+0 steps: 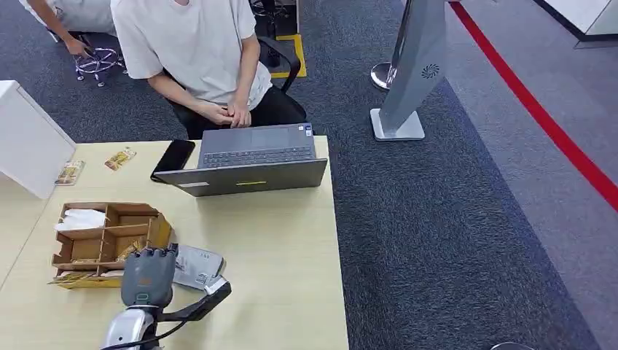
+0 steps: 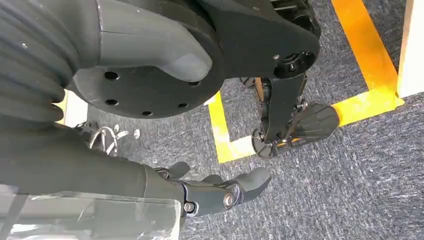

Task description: Pass the card to the sensor for recognition and then transmit it.

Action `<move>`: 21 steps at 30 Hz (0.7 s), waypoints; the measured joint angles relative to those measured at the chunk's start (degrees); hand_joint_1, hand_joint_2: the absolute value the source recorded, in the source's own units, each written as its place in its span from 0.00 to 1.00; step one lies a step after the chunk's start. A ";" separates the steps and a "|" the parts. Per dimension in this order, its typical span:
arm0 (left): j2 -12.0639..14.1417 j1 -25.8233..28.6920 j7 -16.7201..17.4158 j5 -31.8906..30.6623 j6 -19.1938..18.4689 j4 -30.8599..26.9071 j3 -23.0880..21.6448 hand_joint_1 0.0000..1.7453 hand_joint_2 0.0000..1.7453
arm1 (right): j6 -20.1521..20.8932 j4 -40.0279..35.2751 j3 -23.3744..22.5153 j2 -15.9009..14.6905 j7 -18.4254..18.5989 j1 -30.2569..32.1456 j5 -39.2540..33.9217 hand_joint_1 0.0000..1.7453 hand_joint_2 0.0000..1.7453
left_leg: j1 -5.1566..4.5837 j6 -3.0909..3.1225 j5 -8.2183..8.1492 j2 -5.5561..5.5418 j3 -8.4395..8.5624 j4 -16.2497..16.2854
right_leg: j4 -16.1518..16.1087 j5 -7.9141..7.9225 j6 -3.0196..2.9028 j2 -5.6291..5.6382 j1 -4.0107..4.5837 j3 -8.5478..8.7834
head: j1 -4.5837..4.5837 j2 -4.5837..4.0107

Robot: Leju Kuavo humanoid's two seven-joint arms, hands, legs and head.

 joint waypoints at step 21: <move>0.37 -0.23 -2.10 3.52 -3.93 1.16 0.04 1.00 1.00 | 0.26 0.00 0.00 0.00 0.00 -0.01 0.52 0.00 1.00 | 0.00 -0.01 0.01 -0.01 0.02 0.00 | 0.00 0.00 0.00 0.00 0.00 0.03 | 0.00 0.00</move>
